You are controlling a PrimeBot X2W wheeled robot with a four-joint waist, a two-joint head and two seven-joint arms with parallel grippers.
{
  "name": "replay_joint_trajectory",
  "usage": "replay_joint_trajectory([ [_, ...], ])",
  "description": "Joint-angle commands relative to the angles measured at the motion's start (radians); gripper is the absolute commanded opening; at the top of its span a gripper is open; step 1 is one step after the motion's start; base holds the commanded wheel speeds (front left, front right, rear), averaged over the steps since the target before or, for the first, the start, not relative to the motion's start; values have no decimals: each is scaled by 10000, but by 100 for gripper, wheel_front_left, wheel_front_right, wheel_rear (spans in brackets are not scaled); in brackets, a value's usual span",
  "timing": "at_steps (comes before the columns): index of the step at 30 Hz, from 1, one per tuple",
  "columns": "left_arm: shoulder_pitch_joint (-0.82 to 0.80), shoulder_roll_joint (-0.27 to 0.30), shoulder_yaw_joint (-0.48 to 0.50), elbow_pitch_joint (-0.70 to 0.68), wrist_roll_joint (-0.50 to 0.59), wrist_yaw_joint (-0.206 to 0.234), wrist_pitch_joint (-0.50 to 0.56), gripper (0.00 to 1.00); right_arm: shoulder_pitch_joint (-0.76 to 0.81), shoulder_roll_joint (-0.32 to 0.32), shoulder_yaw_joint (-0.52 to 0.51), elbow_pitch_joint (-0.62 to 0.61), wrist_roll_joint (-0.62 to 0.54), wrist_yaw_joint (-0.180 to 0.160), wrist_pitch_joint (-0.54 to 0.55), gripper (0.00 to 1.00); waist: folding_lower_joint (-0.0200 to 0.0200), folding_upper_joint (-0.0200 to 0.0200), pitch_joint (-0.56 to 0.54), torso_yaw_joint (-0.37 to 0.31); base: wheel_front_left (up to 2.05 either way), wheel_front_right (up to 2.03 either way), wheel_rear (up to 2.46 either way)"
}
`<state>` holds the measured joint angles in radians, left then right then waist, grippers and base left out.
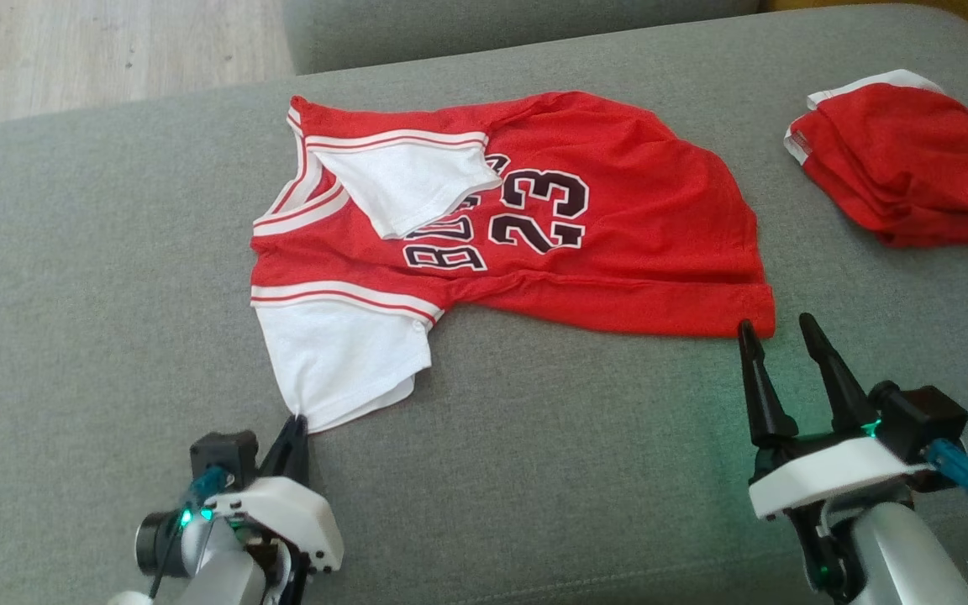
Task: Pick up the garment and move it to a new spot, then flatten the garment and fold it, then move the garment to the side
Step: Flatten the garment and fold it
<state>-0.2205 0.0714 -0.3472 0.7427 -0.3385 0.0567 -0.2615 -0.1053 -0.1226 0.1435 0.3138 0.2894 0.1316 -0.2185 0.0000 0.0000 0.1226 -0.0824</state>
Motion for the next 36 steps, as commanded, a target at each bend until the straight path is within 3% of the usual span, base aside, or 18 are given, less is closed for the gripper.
replay_joint_trajectory([
  [1, -182, 53, 201, -90, -83, -18, 7, 0, -98, -172, 123, -343, -13, -9, 22, 100, 0, 0, 3, 24, 0, 0, 0],
  [8, 54, 662, 988, -1896, 158, 460, 0, 0, -424, -514, -134, -126, 311, -9, 550, 100, 0, 0, 154, 185, 0, 0, 0],
  [15, 278, 1416, 1600, -3127, 296, 609, -2, 0, -1572, -1462, 241, 671, 1256, -9, 2327, 100, 0, 0, 382, 326, 0, 0, 0],
  [21, 137, 1551, 1574, -3526, 324, 634, 44, 0, -2177, -2427, 1216, 903, 1962, -9, 3368, 100, 0, 0, 527, 601, 0, 0, 0],
  [26, 22, 1457, 1399, -3648, 310, 541, 72, 0, -1192, -3111, 1280, 72, 1763, -9, 3217, 100, 0, 0, 603, 913, 0, 0, 0],
  [30, 37, 1430, 1444, -3605, 248, 530, 46, 0, 200, -2791, 929, -729, 1422, -9, 2938, 100, 0, 0, 595, 971, 0, 0, 0],
  [36, 306, 1524, 1593, -3598, 199, 544, 17, 0, 1355, -1491, 422, -1483, 535, -9, 2564, 100, 0, 0, 492, 694, 0, 0, 0],
])
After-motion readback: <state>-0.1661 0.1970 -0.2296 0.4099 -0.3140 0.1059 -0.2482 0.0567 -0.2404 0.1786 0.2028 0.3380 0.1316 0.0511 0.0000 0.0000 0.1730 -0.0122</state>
